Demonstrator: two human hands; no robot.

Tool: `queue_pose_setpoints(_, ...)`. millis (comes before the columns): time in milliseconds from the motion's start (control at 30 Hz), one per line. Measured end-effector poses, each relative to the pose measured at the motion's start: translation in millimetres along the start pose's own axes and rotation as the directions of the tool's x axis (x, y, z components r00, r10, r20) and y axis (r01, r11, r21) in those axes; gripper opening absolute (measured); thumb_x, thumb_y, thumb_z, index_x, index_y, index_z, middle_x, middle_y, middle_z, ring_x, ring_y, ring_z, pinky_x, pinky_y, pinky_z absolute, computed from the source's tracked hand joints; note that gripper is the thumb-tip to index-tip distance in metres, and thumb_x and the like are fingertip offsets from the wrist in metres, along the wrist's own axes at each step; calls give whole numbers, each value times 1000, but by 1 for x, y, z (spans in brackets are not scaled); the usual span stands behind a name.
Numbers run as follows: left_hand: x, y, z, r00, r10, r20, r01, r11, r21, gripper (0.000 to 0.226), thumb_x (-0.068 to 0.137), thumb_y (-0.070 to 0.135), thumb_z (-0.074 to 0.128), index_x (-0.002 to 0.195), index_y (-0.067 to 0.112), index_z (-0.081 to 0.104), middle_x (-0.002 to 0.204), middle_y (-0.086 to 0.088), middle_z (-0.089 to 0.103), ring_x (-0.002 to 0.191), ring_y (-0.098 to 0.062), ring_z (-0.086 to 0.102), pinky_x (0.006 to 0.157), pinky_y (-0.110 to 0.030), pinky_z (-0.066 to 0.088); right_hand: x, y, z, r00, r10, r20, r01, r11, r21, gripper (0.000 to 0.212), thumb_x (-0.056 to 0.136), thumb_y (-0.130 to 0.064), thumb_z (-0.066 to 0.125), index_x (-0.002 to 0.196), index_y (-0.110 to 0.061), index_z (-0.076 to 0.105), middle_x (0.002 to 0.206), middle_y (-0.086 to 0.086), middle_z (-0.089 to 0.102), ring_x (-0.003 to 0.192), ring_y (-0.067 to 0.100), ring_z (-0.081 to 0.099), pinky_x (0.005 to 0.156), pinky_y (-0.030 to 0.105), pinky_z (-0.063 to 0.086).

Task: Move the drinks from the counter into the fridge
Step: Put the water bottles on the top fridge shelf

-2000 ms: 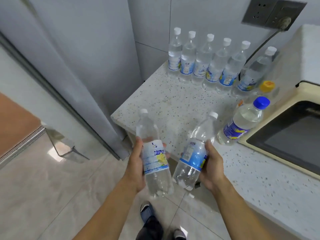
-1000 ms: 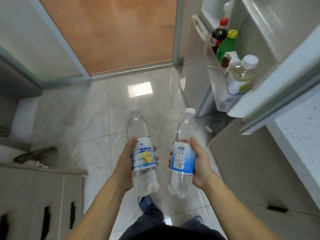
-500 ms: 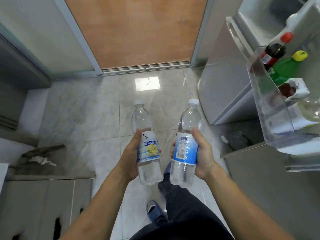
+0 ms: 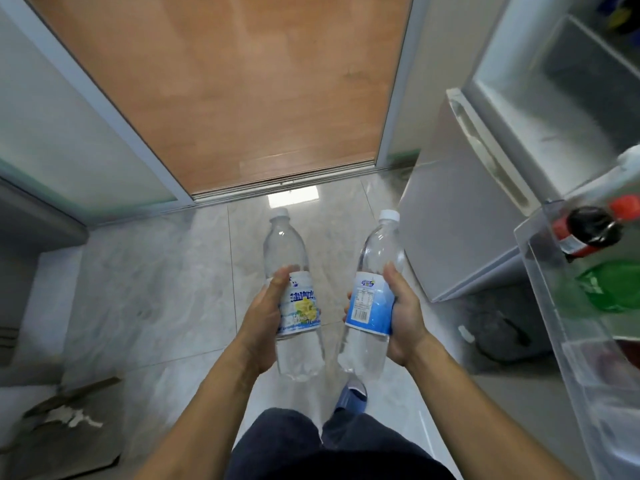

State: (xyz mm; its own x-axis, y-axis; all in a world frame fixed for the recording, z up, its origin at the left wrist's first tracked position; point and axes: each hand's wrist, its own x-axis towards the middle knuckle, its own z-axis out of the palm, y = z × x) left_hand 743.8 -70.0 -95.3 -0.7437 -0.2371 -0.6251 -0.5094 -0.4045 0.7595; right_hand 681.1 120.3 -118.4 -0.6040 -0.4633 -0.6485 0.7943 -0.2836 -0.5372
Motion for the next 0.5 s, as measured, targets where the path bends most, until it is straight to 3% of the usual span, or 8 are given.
queue_pose_setpoints(133,54,36,11,996,-39,84,43,998,-45,81,64,67,69,122,10,61,92,-14,74,77,-27,73,63,-34,58,40,-38,6,999,-32,5,31,998,63,82,48,-72,80,93,-4,69,79,14,65,67,26,66,70,36,58)
queue_pose_setpoints(200,86,54,14,988,-57,142,65,997,-53,76,69,64,66,121,9,61,89,-13,73,75,-25,73,63,-34,58,62,-53,9,998,-52,-22,54,994,95,81,49,-71,79,94,-4,70,79,14,67,68,26,67,70,36,59)
queue_pose_setpoints(333,151,98,22,974,-68,215,67,998,9,73,71,63,62,122,10,62,87,-13,73,72,-25,73,60,-33,59,109,-83,21,979,-137,-151,153,984,97,89,60,-71,69,117,-2,63,88,15,70,74,27,69,74,39,59)
queue_pose_setpoints(500,219,168,37,929,-100,356,73,993,87,76,65,64,62,118,9,62,82,-12,73,69,-24,72,59,-34,59,150,-125,52,922,-230,-311,288,945,153,85,58,-71,72,113,-7,63,85,14,70,71,27,68,72,39,58)
